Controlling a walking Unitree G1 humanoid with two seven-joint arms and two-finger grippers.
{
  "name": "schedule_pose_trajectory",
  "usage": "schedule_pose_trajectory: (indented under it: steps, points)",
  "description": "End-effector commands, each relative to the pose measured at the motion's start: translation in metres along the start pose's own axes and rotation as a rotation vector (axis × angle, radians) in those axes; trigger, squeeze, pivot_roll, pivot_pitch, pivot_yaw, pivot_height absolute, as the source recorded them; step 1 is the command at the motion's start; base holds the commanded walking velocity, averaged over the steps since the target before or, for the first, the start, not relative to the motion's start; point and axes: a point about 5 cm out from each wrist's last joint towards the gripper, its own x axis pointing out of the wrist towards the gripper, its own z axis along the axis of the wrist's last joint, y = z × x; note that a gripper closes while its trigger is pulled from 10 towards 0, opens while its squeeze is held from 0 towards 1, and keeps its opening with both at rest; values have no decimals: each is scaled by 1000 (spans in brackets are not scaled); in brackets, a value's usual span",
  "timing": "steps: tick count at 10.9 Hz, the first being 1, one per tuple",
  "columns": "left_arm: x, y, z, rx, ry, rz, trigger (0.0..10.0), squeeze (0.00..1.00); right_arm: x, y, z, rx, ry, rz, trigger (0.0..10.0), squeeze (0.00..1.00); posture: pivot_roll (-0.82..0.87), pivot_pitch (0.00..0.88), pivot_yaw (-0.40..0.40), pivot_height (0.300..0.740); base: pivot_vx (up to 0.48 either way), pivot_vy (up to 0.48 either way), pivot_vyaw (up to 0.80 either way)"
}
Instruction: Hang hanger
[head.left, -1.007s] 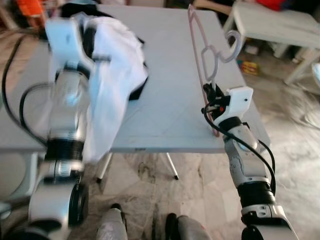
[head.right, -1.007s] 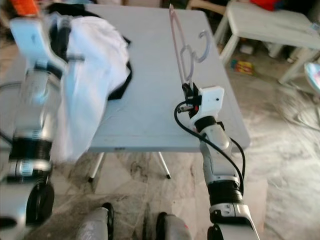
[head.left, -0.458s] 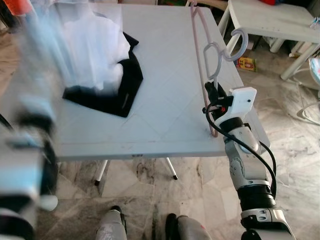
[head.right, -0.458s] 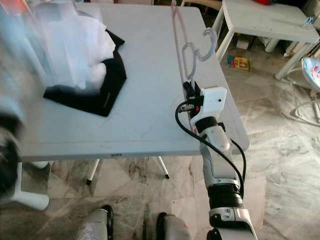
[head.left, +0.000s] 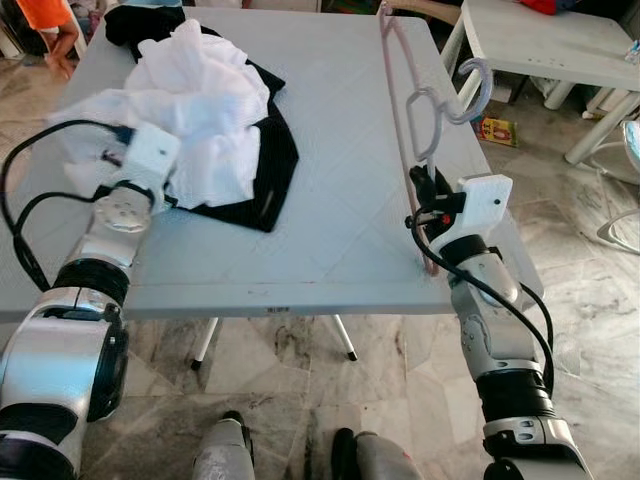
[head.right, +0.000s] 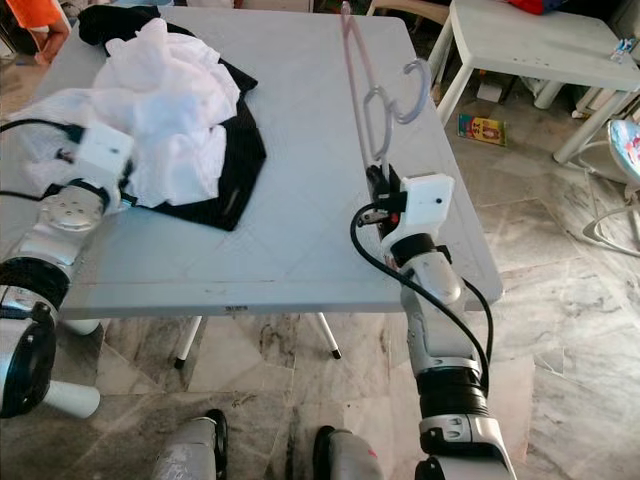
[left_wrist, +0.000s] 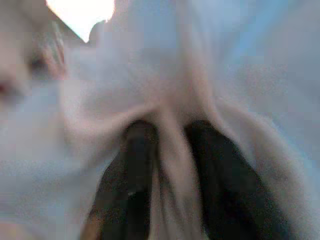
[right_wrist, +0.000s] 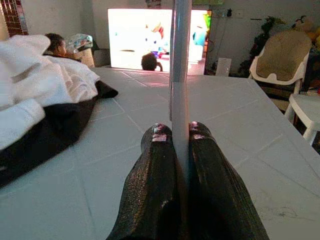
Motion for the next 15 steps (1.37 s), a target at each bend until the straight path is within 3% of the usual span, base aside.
schedule_pose_trajectory:
  steps: [1,2,3,4,5,6,7,8,9,11,13,14,15]
  points:
    - [1,1,19,80,-129,20,10000,1000,-15,-1,-30,37,145,-25,10000,0,11,180,-38,740,0,0,0]
    - [-4,6,32,25,-232,79,10000,1000,-16,-2,-30,38,148,-24,10000,0,19,182,-43,740,0,0,0]
    - [-13,0,28,-125,-231,108,10000,1000,-14,-2,-30,39,149,-24,10000,0,25,185,-51,740,0,0,0]
    - [-32,-12,32,-224,-289,141,10000,1000,-15,-1,-32,41,156,-20,10000,0,31,188,-57,740,0,0,0]
    - [-39,-17,32,-243,-291,157,10000,1000,-16,-1,-32,43,157,-19,10000,0,34,192,-60,740,0,0,0]
    - [-56,-23,44,-230,-399,169,10000,1000,-17,1,-34,45,162,-18,10000,0,38,195,-63,740,0,0,0]
    - [-67,-26,52,-266,-426,180,10000,1000,-18,2,-36,37,170,-22,10000,0,40,195,-65,740,0,0,0]
    - [-81,-33,47,-337,-351,200,10000,1000,-19,3,-35,40,164,-24,10000,0,33,198,-53,740,0,0,0]
    - [-98,-45,42,-340,-341,199,10000,1000,-21,1,-34,49,159,-45,10000,0,34,205,-57,740,0,0,0]
    - [-113,-66,22,-389,-237,191,10000,1000,-30,6,-42,63,181,-59,10000,0,21,198,-50,740,0,0,0]
    - [-111,-63,31,-409,-243,258,10000,1000,-32,7,-44,74,187,-76,10000,0,29,193,-48,740,0,0,0]
    - [-105,-62,34,-410,-244,239,10000,0,-31,10,-43,74,184,-65,10000,0,29,193,-48,740,0,0,0]
    - [-104,-63,36,-414,-242,227,10000,0,-30,10,-43,71,183,-62,10000,0,31,192,-49,740,0,0,0]
